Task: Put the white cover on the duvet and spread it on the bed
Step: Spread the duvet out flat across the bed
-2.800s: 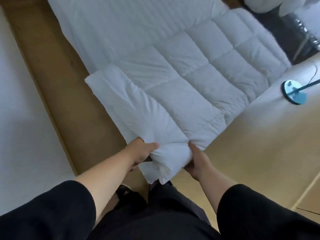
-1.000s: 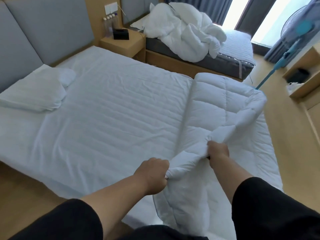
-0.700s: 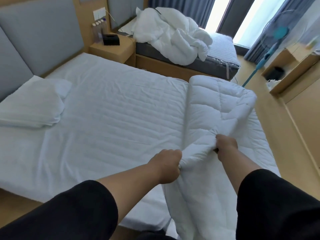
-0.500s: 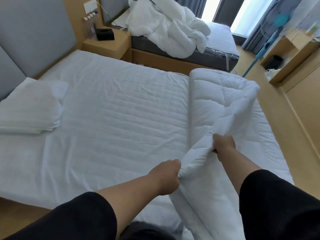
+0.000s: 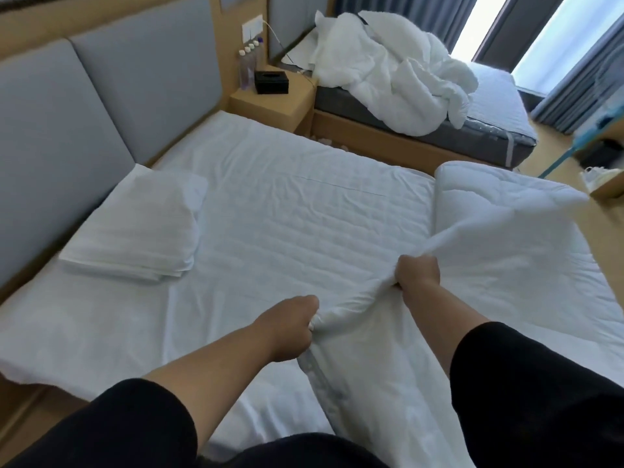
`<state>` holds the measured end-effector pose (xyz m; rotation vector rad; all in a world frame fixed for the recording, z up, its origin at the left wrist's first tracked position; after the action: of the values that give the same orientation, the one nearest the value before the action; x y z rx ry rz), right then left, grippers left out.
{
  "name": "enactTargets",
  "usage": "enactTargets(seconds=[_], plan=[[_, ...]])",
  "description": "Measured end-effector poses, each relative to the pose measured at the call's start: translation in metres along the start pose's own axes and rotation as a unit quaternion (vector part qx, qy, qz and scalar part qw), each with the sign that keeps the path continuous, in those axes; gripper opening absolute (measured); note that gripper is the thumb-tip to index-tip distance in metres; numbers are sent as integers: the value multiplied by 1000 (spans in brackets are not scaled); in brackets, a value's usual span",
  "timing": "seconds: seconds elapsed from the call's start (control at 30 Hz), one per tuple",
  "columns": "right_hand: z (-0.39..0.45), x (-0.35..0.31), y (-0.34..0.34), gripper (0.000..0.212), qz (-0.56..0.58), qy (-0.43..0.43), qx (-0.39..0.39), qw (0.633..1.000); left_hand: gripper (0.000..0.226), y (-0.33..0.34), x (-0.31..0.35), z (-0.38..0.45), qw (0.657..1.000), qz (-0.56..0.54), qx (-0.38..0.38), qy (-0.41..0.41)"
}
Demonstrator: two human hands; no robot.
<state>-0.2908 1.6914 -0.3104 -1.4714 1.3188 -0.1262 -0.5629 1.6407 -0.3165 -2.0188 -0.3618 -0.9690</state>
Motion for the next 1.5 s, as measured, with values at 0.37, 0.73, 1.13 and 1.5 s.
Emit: enactTargets(seconds=[0.37,0.73,1.13,1.5], plan=[[-117,-119,181,42,-48,-1,6,999,14,-101,-204,-50,999,-32,-42,-1],[-181,-164,296,43,-34,-70,-123,989,17,-161,-314,-106,998,-10,-43,-37],[-202,30,206,17,-73,21,-207,975,16,-65,-224,-52,962,170,-207,52],[-217,276,-4,18,75,128,-76,986,27,175,17,-32,890,261,-320,195]])
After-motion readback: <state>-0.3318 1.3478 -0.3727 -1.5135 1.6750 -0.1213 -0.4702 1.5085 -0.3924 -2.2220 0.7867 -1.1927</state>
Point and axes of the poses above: each hand's wrist, its own z-axis towards the middle knuckle, its own y-axis out of the palm, x = y × z, the point moved 9 cm from there along z, towards the middle knuckle, and after that the axes turned 15 degrees about -z, right-handed, at the moved point
